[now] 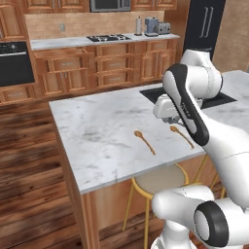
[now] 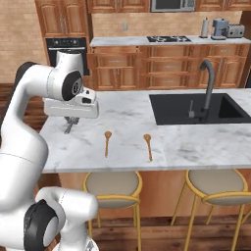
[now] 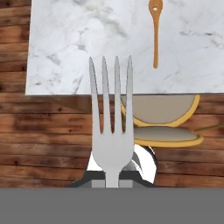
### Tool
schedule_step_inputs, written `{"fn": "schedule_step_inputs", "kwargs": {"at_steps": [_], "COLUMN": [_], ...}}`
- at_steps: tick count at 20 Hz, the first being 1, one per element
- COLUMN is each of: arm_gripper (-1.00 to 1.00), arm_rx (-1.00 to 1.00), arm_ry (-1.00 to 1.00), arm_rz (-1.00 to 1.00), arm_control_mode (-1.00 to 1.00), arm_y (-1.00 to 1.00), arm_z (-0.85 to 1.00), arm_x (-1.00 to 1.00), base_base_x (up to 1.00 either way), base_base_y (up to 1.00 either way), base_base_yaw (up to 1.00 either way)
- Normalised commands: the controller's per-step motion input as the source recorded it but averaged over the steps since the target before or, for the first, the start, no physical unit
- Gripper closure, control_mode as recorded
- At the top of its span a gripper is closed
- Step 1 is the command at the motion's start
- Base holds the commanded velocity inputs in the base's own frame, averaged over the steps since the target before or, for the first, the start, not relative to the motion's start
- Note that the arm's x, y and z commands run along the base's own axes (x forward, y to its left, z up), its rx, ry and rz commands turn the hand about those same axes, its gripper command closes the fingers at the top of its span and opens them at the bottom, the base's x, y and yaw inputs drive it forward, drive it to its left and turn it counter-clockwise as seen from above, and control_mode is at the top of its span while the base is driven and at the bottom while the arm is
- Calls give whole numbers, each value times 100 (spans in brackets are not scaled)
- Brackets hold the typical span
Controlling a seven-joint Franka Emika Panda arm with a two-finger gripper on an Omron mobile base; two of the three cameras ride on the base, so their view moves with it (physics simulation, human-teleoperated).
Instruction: Pick up the metallic utensils from the counter and place them in the open drawer. Make sure not to pick up any wooden utensils.
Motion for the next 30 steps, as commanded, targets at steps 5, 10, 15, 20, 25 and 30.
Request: {"fn": "schedule_step_inputs", "kwargs": {"at_steps": [5, 10, 15, 20, 25, 30], "arm_gripper": [100, 100, 100, 100, 100, 100], "arm_rx": [0, 0, 0, 0, 0, 0], "arm_ry": [0, 0, 0, 0, 0, 0], "arm_rz": [0, 0, 0, 0, 0, 0], "arm_control_mode": [100, 100, 100, 100, 100, 100], "arm_y": [0, 0, 0, 0, 0, 0], "arm_z": [0, 0, 0, 0, 0, 0], "arm_x": [0, 0, 0, 0, 0, 0], "base_base_x": [-44, -21, -22, 3, 71, 100], "base_base_y": [80, 100, 100, 100, 100, 99], "base_base_yaw": [0, -3, -10, -20, -32, -41]}}
